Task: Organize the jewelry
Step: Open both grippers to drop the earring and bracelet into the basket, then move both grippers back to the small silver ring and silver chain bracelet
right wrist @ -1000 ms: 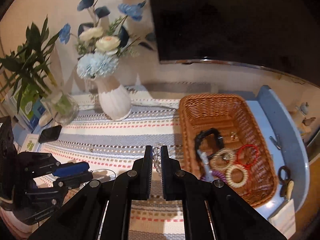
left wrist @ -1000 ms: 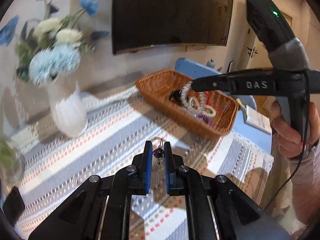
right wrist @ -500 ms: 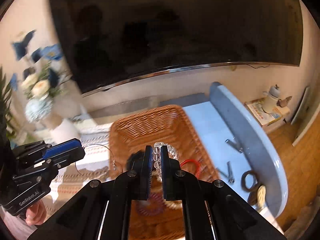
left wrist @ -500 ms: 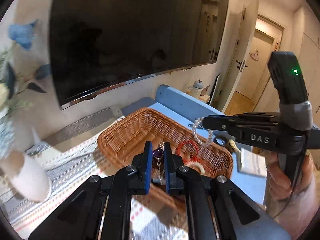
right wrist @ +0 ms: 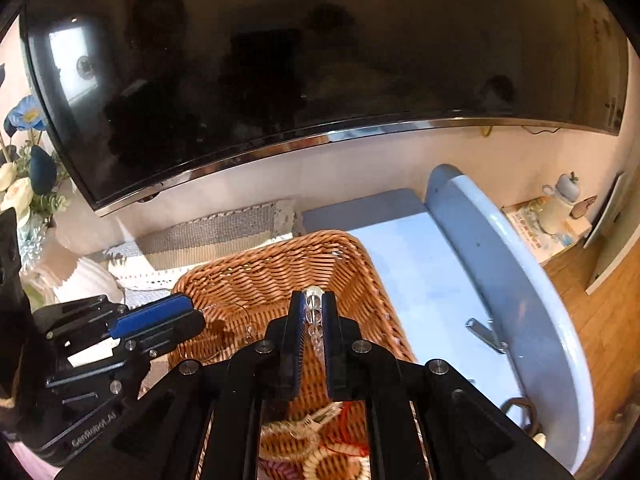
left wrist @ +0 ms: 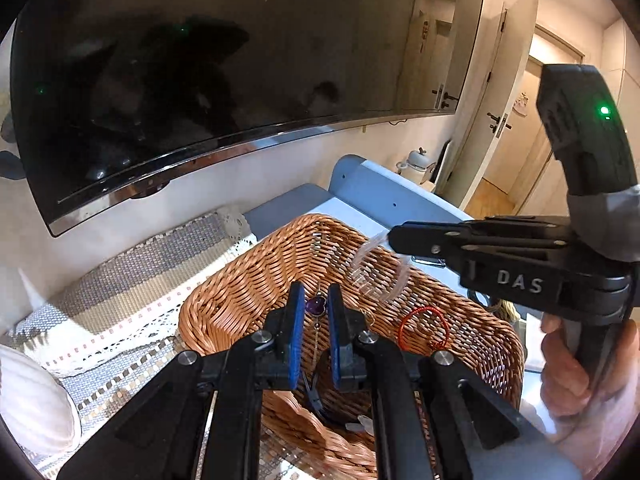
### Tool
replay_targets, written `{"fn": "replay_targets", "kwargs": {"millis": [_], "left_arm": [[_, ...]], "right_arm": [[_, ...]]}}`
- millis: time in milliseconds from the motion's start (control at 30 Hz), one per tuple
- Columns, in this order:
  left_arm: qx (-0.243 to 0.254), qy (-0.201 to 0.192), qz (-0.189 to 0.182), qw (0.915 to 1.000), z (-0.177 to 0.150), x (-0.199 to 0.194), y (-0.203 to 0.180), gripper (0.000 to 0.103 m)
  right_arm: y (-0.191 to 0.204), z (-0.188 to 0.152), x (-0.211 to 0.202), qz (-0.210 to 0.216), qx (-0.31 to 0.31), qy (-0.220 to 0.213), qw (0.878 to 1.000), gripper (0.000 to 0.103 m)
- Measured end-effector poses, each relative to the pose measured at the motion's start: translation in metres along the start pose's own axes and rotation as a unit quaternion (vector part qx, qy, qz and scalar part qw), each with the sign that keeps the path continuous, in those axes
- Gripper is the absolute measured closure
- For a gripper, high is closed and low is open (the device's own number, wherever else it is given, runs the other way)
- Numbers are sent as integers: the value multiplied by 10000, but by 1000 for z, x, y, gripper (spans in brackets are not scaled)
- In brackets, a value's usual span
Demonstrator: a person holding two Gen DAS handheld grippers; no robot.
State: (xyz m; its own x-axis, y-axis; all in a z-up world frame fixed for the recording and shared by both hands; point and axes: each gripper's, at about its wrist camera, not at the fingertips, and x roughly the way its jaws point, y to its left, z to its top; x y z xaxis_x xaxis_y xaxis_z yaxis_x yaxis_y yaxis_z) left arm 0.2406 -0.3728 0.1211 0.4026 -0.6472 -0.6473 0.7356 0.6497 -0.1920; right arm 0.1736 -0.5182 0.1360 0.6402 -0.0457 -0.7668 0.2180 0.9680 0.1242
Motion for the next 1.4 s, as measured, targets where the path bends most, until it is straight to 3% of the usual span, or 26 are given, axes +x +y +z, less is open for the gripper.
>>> {"fn": "replay_targets", "kwargs": {"millis": [33, 133, 167, 300, 433, 667, 767, 833, 1033, 1100, 1267, 1400], "left_arm": [[-26, 8, 2, 10000, -1, -1, 0, 91], [-182, -23, 185, 9997, -3, -10, 4, 60], [-177, -115, 195, 9996, -4, -16, 5, 59], [-229, -168, 130, 9995, -12, -41, 6, 59], [-191, -260, 305, 9990, -29, -79, 3, 59], [-447, -408, 726, 9955, -87, -163, 9, 58], [-943, -500, 988, 9894, -142, -198, 26, 58], [-1277, -467, 1249, 9828, -186, -217, 40, 58], [-1953, -158, 1762, 9647, -259, -235, 74, 58], [-2156, 37, 2317, 9486, -278, -233, 82, 59], [-2489, 204, 2134, 9445, -309, -225, 95, 59], [-2570, -2, 2057, 9442, -313, -229, 100, 59]], "right_arm": [[1, 1, 1, 43, 6, 2, 10000, 95], [5, -1, 2, 279, 25, 78, 9996, 88], [5, -3, -1, 313, 31, 74, 9995, 87], [7, -15, -17, 351, 26, 109, 9993, 83], [22, -31, -39, 406, -111, 150, 9990, 82], [86, -72, -105, 754, -723, -80, 9945, 81], [118, -108, -126, 1076, -973, -200, 9892, 69], [131, -134, -131, 1246, -1100, -267, 9857, 52], [161, -205, -95, 1360, -1313, -214, 9817, 52], [165, -214, -78, 1180, -1339, -158, 9838, 52], [158, -219, -49, 1000, -1169, 109, 9880, 52], [153, -222, -49, 965, -1141, 93, 9887, 52]]}}
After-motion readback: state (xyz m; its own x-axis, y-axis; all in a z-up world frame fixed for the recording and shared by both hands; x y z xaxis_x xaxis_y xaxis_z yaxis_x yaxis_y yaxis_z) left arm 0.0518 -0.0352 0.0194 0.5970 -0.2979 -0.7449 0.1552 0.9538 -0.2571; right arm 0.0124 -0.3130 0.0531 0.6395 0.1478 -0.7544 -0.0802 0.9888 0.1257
